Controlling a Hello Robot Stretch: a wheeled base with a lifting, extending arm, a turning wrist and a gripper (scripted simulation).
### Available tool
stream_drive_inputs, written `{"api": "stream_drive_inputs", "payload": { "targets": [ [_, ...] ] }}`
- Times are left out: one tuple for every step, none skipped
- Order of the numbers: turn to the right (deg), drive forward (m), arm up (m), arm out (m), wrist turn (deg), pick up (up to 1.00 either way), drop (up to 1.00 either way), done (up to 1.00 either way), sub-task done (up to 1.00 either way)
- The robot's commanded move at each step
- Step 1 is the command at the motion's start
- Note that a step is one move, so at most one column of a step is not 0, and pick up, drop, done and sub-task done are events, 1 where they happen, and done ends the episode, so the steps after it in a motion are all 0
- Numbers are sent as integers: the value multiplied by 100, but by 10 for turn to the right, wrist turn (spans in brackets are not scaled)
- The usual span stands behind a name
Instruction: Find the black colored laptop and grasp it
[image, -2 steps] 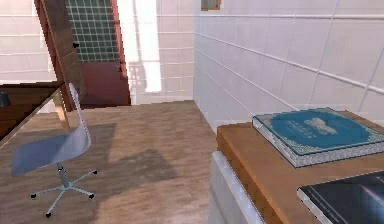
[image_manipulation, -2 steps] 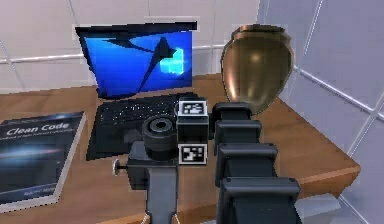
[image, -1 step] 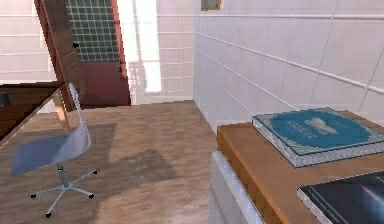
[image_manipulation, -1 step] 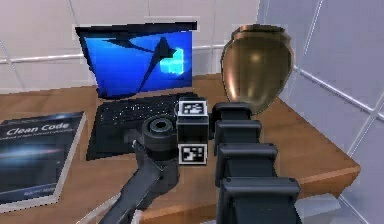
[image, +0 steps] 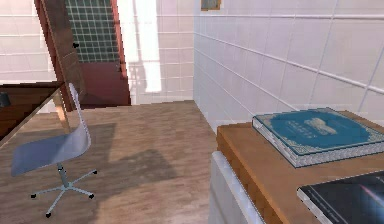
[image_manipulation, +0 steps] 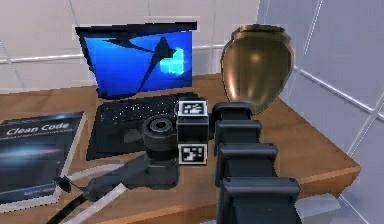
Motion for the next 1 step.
{"api": "stream_drive_inputs", "payload": {
  "targets": [
    [0,0,0,0,450,0,0,0,0]
  ]
}}
